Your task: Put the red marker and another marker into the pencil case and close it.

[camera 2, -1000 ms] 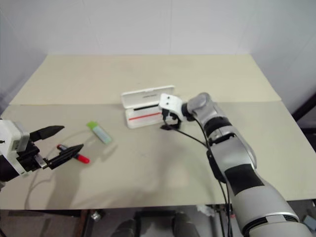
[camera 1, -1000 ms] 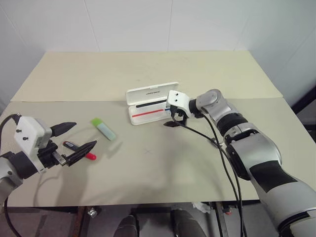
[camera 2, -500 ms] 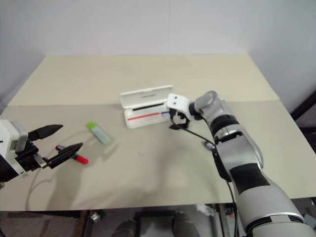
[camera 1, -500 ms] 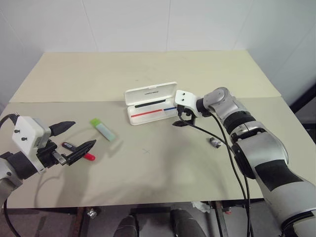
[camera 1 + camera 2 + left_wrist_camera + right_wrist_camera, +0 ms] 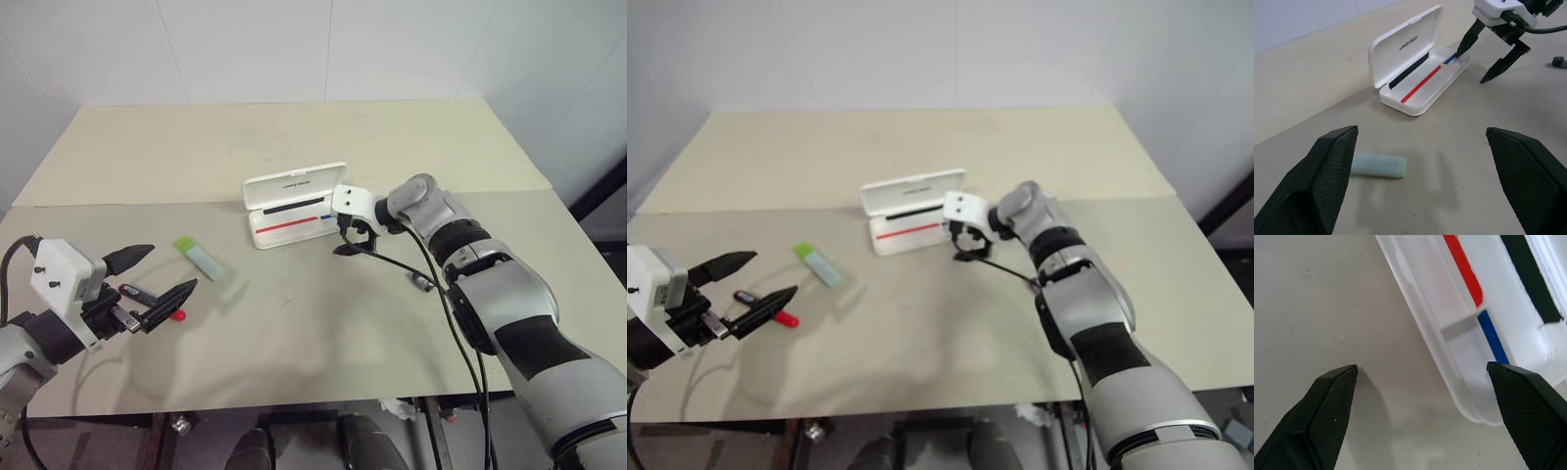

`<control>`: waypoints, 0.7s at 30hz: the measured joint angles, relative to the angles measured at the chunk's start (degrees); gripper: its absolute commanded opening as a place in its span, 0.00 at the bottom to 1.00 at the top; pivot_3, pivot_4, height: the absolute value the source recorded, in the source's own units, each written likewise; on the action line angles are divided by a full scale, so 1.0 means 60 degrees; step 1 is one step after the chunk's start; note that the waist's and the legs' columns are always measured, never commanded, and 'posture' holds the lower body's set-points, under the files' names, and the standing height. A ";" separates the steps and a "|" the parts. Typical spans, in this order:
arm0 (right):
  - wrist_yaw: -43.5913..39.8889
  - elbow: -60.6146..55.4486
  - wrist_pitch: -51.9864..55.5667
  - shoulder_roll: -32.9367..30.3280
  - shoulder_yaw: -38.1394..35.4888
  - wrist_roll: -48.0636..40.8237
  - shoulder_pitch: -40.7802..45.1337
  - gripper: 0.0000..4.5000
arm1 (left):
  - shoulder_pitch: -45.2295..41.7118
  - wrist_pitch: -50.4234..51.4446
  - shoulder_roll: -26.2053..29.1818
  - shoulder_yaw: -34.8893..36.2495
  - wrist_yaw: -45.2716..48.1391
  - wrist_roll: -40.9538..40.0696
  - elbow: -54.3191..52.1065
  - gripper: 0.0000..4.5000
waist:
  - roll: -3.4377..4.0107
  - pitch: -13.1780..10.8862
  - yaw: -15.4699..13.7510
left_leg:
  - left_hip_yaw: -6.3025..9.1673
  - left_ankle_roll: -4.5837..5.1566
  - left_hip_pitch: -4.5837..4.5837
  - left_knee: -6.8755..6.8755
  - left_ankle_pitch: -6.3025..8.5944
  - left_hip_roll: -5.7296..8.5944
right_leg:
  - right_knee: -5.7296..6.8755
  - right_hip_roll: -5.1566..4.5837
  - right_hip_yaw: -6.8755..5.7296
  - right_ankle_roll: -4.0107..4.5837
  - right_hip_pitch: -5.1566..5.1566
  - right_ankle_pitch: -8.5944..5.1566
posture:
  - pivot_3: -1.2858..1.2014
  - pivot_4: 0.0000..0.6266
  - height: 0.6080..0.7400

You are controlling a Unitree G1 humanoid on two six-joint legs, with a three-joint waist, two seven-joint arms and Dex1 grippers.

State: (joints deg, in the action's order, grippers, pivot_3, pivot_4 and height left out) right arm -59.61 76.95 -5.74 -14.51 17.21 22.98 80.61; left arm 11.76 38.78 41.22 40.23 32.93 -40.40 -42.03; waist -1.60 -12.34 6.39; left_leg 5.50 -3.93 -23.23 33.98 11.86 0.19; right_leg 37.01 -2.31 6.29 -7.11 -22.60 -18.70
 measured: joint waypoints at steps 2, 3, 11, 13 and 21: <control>0.0039 0.0013 0.0159 0.0060 0.0060 0.0084 0.0064 1.00 | 0.0172 -0.0001 -0.0062 0.0106 -0.0095 -0.0018 -0.0113 0.99 | 0.0000 0.0000 -0.0006 | -0.0001 0.0000 0.0000 0.0000 0.0000 0.0002 | 0.0000 -0.0002 0.0001 0.0000 0.0000 0.0000 | 0.52 0.24 1.00; 0.0056 0.0023 0.0204 0.0098 0.0082 0.0116 0.0104 1.00 | 0.0244 -0.0001 -0.0127 0.0177 -0.0140 -0.0029 -0.0160 0.99 | 0.0000 0.0000 0.0001 | -0.0001 0.0000 0.0001 0.0000 0.0000 0.0002 | 0.0000 -0.0001 0.0001 0.0000 0.0001 0.0000 | 0.52 0.24 1.00; 0.0206 0.0067 0.0592 0.0292 0.0176 0.0336 0.0290 1.00 | 0.0687 -0.0004 -0.0381 0.0340 -0.0473 -0.0240 -0.0512 0.99 | -0.0001 0.0001 -0.0001 | 0.0000 0.0000 0.0001 0.0002 0.0000 0.0002 | 0.0001 -0.0001 0.0001 0.0001 0.0001 0.0000 | 0.52 0.24 1.00; 0.0220 0.0070 0.0706 0.0345 0.0205 0.0398 0.0336 0.91 | 0.0786 -0.0013 -0.0391 0.0342 -0.0529 -0.0300 -0.0594 1.00 | 0.0000 0.0001 0.0006 | 0.0000 0.0000 0.0001 0.0001 0.0000 0.0002 | 0.0000 0.0000 0.0000 0.0002 0.0001 -0.0001 | 0.52 0.24 1.00; 0.0453 0.0164 0.0968 0.0461 0.0236 0.0485 0.0401 0.31 | 0.0881 -0.0079 -0.0395 0.0430 -0.0674 -0.0366 -0.0743 1.00 | 0.0000 0.0001 -0.0005 | 0.0000 0.0000 0.0000 0.0001 0.0000 0.0003 | -0.0004 -0.0001 -0.0001 0.0004 0.0001 -0.0002 | 0.52 0.24 1.00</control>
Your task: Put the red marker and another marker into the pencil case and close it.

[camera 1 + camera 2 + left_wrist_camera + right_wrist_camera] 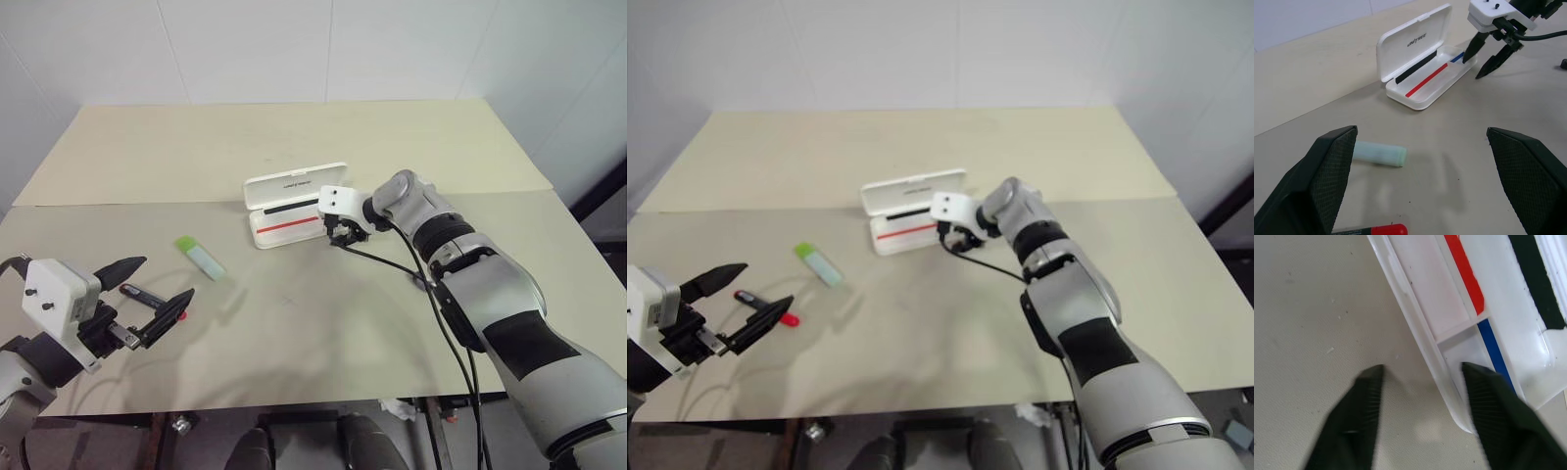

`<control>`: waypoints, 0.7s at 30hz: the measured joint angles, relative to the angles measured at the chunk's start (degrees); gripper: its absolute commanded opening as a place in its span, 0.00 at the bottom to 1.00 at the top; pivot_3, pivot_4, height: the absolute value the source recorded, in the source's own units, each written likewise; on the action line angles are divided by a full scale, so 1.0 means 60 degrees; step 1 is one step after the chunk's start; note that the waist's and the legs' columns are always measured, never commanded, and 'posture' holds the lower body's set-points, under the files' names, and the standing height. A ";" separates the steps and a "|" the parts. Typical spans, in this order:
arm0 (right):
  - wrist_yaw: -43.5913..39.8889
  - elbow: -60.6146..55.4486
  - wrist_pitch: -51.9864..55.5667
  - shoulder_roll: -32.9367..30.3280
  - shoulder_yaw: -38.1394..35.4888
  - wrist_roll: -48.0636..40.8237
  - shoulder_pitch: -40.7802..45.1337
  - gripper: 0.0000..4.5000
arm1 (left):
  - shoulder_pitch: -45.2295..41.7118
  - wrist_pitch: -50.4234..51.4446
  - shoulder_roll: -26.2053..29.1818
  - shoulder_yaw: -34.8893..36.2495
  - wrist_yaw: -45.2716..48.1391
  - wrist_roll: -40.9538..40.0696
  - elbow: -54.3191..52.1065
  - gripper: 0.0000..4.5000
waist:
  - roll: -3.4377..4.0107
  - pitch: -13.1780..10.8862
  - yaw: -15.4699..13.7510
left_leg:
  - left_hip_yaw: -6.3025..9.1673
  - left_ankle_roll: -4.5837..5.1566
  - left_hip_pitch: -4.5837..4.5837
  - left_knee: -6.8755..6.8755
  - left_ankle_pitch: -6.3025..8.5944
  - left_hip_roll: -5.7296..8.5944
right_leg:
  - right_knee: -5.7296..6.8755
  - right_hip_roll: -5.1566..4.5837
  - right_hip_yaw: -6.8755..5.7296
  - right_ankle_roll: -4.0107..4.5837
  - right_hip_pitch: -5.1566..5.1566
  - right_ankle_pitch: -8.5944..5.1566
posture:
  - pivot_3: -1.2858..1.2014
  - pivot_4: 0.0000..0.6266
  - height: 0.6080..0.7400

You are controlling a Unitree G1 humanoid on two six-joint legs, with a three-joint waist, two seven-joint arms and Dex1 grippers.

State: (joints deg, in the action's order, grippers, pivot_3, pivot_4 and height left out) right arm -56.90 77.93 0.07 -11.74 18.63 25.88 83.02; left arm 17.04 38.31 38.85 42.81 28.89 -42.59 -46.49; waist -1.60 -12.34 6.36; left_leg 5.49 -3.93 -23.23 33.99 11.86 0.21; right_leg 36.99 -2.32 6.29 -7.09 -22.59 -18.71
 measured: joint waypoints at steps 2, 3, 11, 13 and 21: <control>0.0046 0.0006 0.0005 0.0000 -0.0012 -0.0002 0.0035 0.15 | 0.0000 -0.0027 0.0000 0.0002 -0.0006 -0.0009 0.0000 1.00 | 0.0000 0.0000 0.0004 | 0.0000 -0.0001 0.0000 -0.0001 0.0000 0.0000 | -0.0001 0.0001 0.0000 0.0001 0.0000 0.0000 | 0.52 0.24 1.00; 0.0043 0.0009 0.0005 0.0000 -0.0013 -0.0001 0.0051 0.07 | 0.0002 -0.0035 0.0000 0.0003 -0.0007 -0.0010 0.0000 1.00 | 0.0000 0.0000 0.0004 | 0.0000 -0.0001 0.0000 -0.0001 0.0001 0.0000 | -0.0001 0.0001 0.0000 0.0001 0.0000 -0.0001 | 0.52 0.24 1.00; 0.0053 0.0035 -0.0017 -0.0016 -0.0087 -0.0035 0.0182 0.00 | -0.0019 -0.0085 0.0002 0.0008 -0.0011 -0.0016 0.0007 1.00 | -0.0001 0.0000 0.0006 | 0.0000 -0.0001 0.0000 -0.0001 0.0001 0.0000 | 0.0000 0.0001 -0.0001 0.0002 0.0000 -0.0001 | 0.52 0.24 1.00; -0.0017 0.0035 -0.0066 -0.0022 -0.0141 -0.0083 0.0182 0.00 | -0.0056 -0.0088 0.0005 0.0007 -0.0011 -0.0016 0.0011 1.00 | -0.0001 0.0000 0.0007 | -0.0001 -0.0001 -0.0001 -0.0002 0.0001 0.0000 | -0.0002 0.0001 0.0000 0.0002 0.0000 -0.0001 | 0.52 0.24 1.00; -0.0802 -0.0210 -0.1040 -0.0368 -0.0372 -0.0532 0.0112 0.00 | -0.0485 -0.0151 0.0121 -0.0205 0.0065 -0.0011 0.0372 1.00 | -0.0001 0.0000 0.0001 | 0.0000 -0.0002 0.0000 -0.0002 0.0001 0.0000 | 0.0001 0.0003 -0.0002 0.0002 0.0001 -0.0001 | 0.52 0.24 1.00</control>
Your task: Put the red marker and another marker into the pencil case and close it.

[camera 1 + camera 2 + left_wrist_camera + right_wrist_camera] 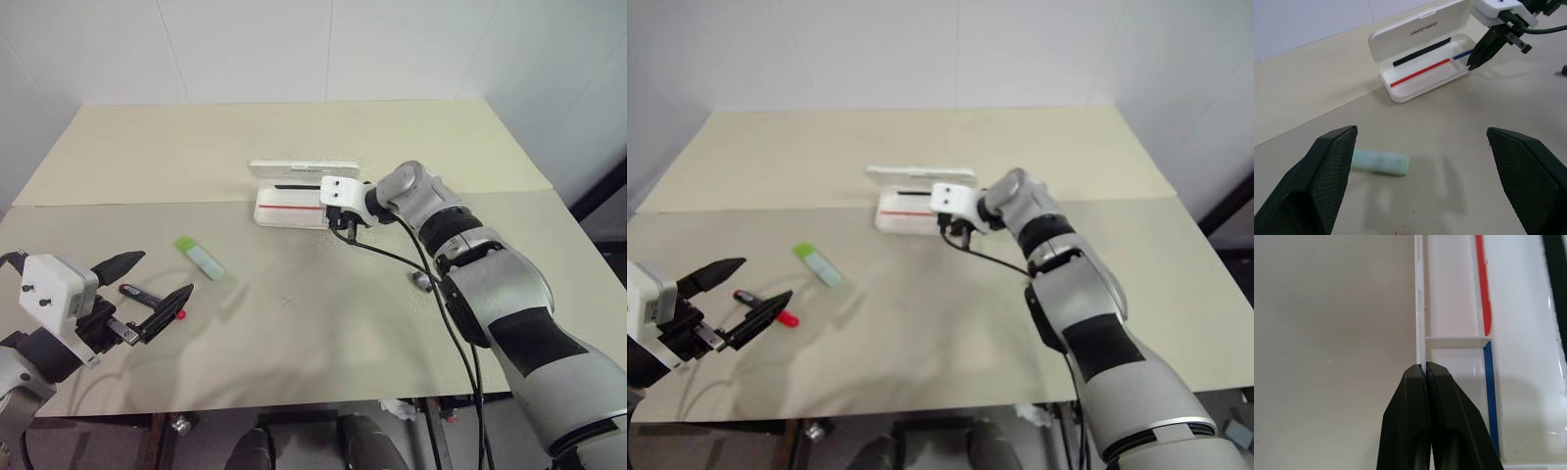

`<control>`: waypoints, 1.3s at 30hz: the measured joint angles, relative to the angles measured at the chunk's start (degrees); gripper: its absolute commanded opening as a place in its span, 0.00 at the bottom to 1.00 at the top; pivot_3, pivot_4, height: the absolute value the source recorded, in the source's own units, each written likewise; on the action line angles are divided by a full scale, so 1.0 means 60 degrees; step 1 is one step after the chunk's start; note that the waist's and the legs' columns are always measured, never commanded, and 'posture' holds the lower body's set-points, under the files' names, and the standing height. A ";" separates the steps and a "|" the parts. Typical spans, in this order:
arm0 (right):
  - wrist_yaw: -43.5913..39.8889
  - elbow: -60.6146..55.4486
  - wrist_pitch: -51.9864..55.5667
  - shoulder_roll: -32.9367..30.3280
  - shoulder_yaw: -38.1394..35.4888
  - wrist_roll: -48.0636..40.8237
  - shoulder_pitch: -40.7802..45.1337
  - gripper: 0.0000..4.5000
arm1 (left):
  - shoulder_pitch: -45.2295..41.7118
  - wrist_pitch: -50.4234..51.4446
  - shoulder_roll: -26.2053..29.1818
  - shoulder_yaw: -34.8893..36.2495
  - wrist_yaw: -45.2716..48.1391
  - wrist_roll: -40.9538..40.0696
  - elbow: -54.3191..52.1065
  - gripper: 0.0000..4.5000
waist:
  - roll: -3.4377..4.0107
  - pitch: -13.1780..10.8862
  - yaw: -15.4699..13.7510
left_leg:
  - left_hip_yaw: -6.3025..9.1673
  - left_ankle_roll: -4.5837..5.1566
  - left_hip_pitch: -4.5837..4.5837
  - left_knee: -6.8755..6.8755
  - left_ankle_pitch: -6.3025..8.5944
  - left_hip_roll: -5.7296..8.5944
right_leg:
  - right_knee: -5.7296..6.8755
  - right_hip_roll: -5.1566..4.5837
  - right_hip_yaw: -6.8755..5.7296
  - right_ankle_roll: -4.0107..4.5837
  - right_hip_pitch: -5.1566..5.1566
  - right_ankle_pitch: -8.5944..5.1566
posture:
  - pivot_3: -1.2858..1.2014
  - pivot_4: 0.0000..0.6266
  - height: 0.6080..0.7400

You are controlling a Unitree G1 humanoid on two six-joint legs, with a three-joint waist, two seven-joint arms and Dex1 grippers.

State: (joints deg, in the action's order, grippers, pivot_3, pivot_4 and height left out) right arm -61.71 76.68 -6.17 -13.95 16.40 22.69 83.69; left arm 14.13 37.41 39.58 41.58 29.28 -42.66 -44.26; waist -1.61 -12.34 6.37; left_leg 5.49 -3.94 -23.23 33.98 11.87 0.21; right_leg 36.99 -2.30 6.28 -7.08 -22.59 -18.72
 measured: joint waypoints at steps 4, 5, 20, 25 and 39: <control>-0.0841 -0.0536 -0.0224 -0.0325 -0.0184 -0.0376 -0.0450 0.00 | -0.0426 -0.0093 0.0172 -0.0443 0.0185 0.0025 0.0386 1.00 | -0.0001 0.0001 -0.0004 | 0.0002 0.0000 0.0000 0.0000 0.0000 0.0000 | -0.0003 0.0001 -0.0001 -0.0001 0.0003 0.0000 | 0.52 0.24 1.00; -0.1098 -0.0769 -0.0217 -0.0402 -0.0192 -0.0487 -0.0624 0.00 | -0.0537 -0.0118 0.0204 -0.0545 0.0228 0.0038 0.0492 1.00 | -0.0001 0.0001 -0.0010 | 0.0002 0.0000 0.0000 0.0000 0.0000 0.0000 | -0.0001 0.0000 -0.0002 -0.0001 0.0003 0.0000 | 0.52 0.24 1.00; -0.3630 -1.1160 0.4636 -0.3010 -0.0240 -0.2776 -0.6098 0.00 | -0.2678 -0.0869 0.0827 -0.2403 0.1933 0.0423 0.3017 1.00 | 0.0001 0.0000 -0.0321 | 0.0009 -0.0005 -0.0004 0.0011 0.0003 -0.0003 | 0.0004 -0.0002 -0.0007 -0.0006 0.0002 0.0000 | 0.52 0.24 1.00; -0.3624 -1.3658 0.6325 -0.3682 -0.0208 -0.3534 -0.6982 0.00 | -0.3373 -0.1065 0.0904 -0.3001 0.2362 0.0633 0.3752 1.00 | -0.0005 0.0003 -0.0332 | 0.0008 -0.0004 -0.0001 0.0027 0.0003 -0.0003 | 0.0002 -0.0002 -0.0007 -0.0008 0.0011 0.0002 | 0.52 0.24 1.00; -0.3014 -1.4827 0.6833 -0.4146 0.0284 -0.4546 -0.8189 0.00 | -0.3751 -0.1194 0.0929 -0.3391 0.2869 0.0780 0.4125 1.00 | -0.0010 0.0005 -0.0372 | 0.0007 0.0000 -0.0006 0.0026 0.0005 -0.0003 | -0.0011 -0.0006 -0.0007 -0.0009 0.0013 0.0002 | 0.52 0.24 1.00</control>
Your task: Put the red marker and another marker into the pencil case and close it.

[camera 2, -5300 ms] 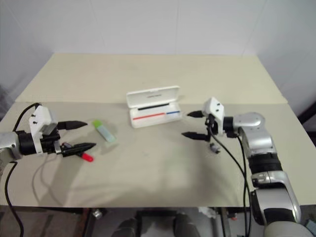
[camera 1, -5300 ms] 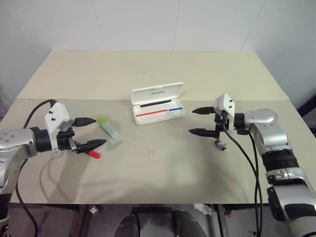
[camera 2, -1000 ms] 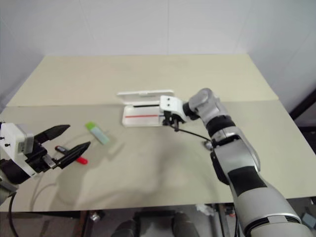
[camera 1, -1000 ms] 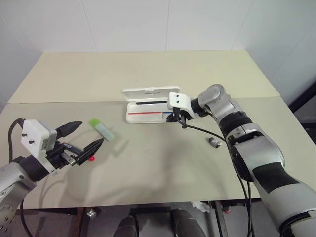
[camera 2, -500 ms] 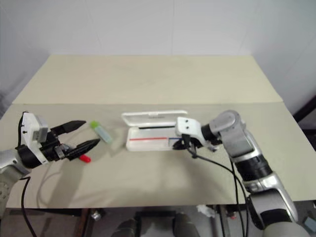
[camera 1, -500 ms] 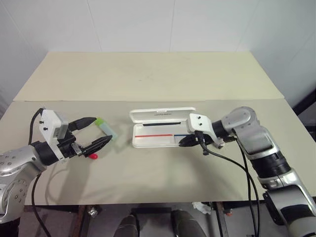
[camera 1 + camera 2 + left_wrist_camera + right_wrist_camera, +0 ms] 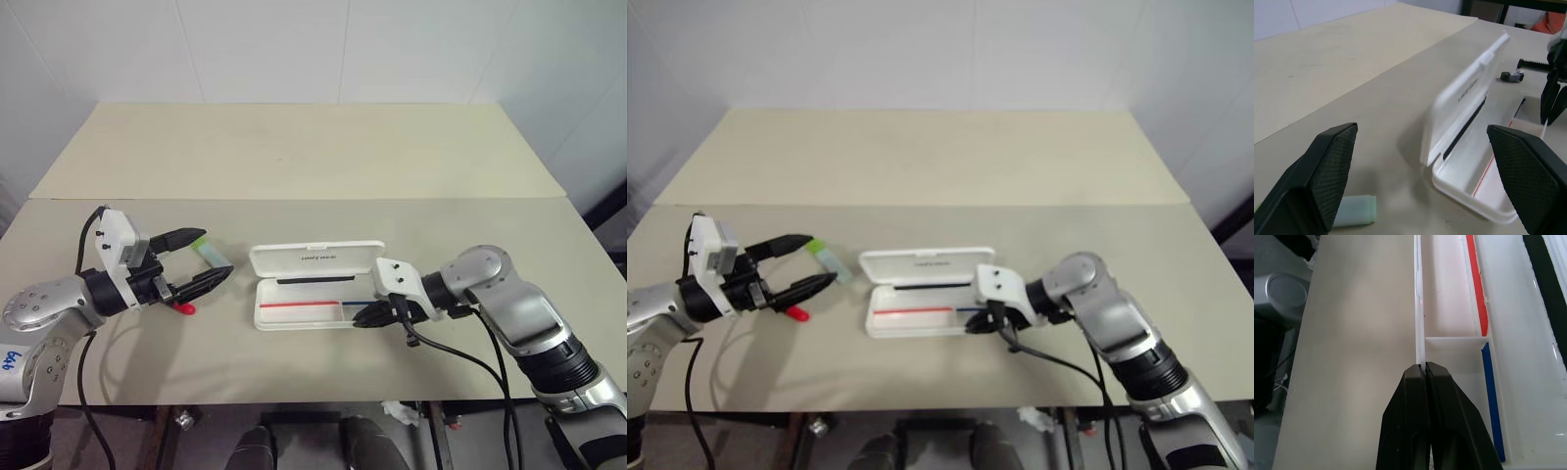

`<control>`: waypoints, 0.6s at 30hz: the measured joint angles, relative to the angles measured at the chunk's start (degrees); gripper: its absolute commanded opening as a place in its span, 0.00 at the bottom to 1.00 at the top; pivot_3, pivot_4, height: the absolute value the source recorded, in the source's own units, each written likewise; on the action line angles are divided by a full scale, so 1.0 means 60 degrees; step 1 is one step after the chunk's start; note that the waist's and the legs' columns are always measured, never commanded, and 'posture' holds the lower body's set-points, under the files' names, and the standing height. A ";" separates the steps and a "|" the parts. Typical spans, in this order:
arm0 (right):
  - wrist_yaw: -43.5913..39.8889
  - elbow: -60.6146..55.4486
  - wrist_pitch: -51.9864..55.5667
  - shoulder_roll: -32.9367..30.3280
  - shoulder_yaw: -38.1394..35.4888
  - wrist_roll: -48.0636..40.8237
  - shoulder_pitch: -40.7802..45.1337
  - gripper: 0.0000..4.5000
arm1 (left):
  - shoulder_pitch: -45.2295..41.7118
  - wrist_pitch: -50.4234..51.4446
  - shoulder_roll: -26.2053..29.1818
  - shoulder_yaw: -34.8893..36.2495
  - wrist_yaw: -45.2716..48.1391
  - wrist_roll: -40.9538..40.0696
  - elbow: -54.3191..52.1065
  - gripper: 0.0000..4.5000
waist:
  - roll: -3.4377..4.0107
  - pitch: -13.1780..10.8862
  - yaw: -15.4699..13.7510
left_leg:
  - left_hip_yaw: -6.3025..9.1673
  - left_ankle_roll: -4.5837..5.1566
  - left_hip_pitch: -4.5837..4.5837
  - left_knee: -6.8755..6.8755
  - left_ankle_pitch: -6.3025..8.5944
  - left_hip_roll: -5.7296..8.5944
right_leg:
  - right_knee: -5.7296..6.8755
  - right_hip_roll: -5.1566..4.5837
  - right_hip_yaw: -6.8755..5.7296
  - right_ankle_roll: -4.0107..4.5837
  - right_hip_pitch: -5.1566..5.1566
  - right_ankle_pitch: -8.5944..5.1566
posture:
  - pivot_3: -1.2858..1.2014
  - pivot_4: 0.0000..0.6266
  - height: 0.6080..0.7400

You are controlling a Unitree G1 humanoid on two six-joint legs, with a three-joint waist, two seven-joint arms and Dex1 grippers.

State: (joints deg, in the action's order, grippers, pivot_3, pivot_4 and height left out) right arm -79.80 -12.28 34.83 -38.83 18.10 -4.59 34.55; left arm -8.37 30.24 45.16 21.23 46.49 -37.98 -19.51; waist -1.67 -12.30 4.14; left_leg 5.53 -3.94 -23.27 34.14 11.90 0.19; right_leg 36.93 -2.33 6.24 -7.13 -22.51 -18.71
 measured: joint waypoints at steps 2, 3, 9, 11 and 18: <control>0.0111 0.0191 -0.0213 0.0004 0.0050 -0.0004 0.0000 0.00 | 0.0045 0.0069 0.0010 0.0004 0.0053 -0.0007 -0.0008 1.00 | 0.0000 0.0000 -0.0008 | 0.0001 0.0000 0.0000 0.0000 0.0000 0.0000 | 0.0000 0.0000 -0.0001 0.0000 0.0001 0.0000 | 0.52 0.24 1.00; 0.0156 0.0253 -0.0291 0.0018 0.0077 -0.0008 0.0000 0.00 | 0.0093 0.0093 0.0032 0.0011 0.0095 -0.0013 -0.0022 1.00 | 0.0000 0.0000 -0.0010 | 0.0001 0.0000 0.0000 0.0000 0.0000 0.0000 | 0.0000 0.0001 -0.0001 0.0000 0.0000 0.0000 | 0.52 0.24 1.00; 0.0601 0.0689 -0.0578 0.0295 0.0281 -0.0022 0.0027 0.00 | 0.0763 0.0361 0.0209 0.0108 0.0521 -0.0315 -0.0470 1.00 | 0.0000 0.0000 -0.0006 | 0.0000 0.0000 0.0000 -0.0002 0.0000 -0.0003 | -0.0002 -0.0002 0.0000 0.0001 0.0000 0.0000 | 0.52 0.24 1.00; 0.0673 0.0765 -0.0646 0.0300 0.0290 -0.0023 0.0046 0.00 | 0.0967 0.0349 0.0215 0.0160 0.0782 -0.0418 -0.0584 1.00 | 0.0000 0.0000 -0.0015 | 0.0000 0.0000 0.0000 -0.0001 0.0000 -0.0003 | -0.0001 -0.0001 -0.0001 0.0001 0.0001 0.0000 | 0.52 0.24 1.00; 0.0767 0.1140 -0.1043 0.0300 0.0314 0.0004 0.0052 0.15 | 0.1503 0.0277 0.0541 0.0312 0.1607 -0.0561 -0.0814 1.00 | 0.0000 0.0000 -0.0087 | -0.0001 0.0000 0.0004 0.0000 0.0000 -0.0003 | -0.0002 0.0000 0.0000 0.0007 0.0003 -0.0003 | 0.52 0.24 1.00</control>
State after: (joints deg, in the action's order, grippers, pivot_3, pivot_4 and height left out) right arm -75.20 -5.45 28.57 -37.03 19.98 -4.56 34.87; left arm 0.65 31.90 48.40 23.10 56.14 -41.34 -24.40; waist -1.68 -12.30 3.62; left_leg 5.53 -3.93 -23.24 34.14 11.90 0.17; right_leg 36.91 -2.33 6.23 -7.09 -22.49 -18.73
